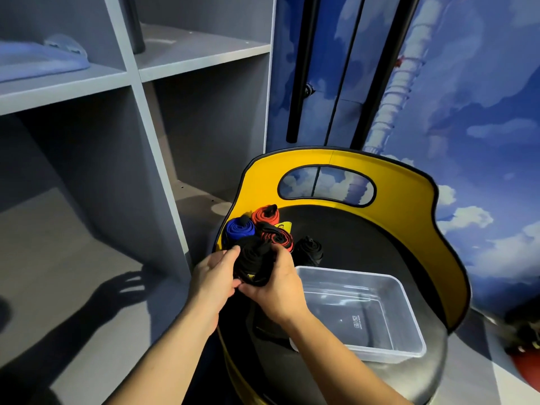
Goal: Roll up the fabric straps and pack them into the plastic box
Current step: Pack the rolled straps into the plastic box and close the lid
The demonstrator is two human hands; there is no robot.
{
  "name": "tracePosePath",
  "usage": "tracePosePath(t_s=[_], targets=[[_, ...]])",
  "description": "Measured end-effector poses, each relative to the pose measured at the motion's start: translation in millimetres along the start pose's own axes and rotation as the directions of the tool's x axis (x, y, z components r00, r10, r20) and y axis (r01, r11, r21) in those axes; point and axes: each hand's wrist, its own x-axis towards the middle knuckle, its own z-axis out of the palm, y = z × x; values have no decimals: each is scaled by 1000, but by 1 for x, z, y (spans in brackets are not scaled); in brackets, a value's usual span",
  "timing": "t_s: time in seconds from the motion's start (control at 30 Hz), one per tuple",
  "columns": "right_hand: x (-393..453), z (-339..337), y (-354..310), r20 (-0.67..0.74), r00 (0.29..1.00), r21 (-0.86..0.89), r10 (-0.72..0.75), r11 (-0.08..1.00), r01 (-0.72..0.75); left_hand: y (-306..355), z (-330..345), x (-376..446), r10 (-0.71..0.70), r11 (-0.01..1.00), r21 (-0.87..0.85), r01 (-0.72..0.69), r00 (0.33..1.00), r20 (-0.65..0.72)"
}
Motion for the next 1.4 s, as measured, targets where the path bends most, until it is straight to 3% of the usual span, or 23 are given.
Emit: tracePosePath(t_s=[0.13,0.37,0.53,0.63,0.77,0.93,1.0,1.13,1.23,1.4], targets=[[-5,-32,-4,-109,993,92,-36,995,46,10,7,-13,86,994,60,-91,992,88],[-18,-113,11,-161,986,63,-34,997,44,5,50,-23,225,965,76,-252,940,257],[-35,-143,40,-81,994,-73,68,995,-74,-18,78,-21,127,955,201,-218,913,387],[-41,-143,58,-15,995,-198,96,975,-97,-37,84,-12,94,927,307,-216,926,366],[-42,-131,71,51,994,-202,94,976,-82,-53,83,0,78,850,472,-233,943,325],[-31,-117,79,117,988,-268,98,961,-64,-58,79,12,152,742,598,-304,945,291],[-29,-113,82,128,987,-280,100,958,-61,-61,76,16,188,750,583,-311,946,263],[-28,-105,82,149,983,-306,106,950,-56,-65,76,19,63,858,477,-188,962,265],[-28,-100,79,111,989,-395,94,918,-43,-66,77,20,72,892,414,-179,963,260],[-28,-95,81,117,980,-298,163,947,-123,-70,73,22,31,886,434,-165,954,299]])
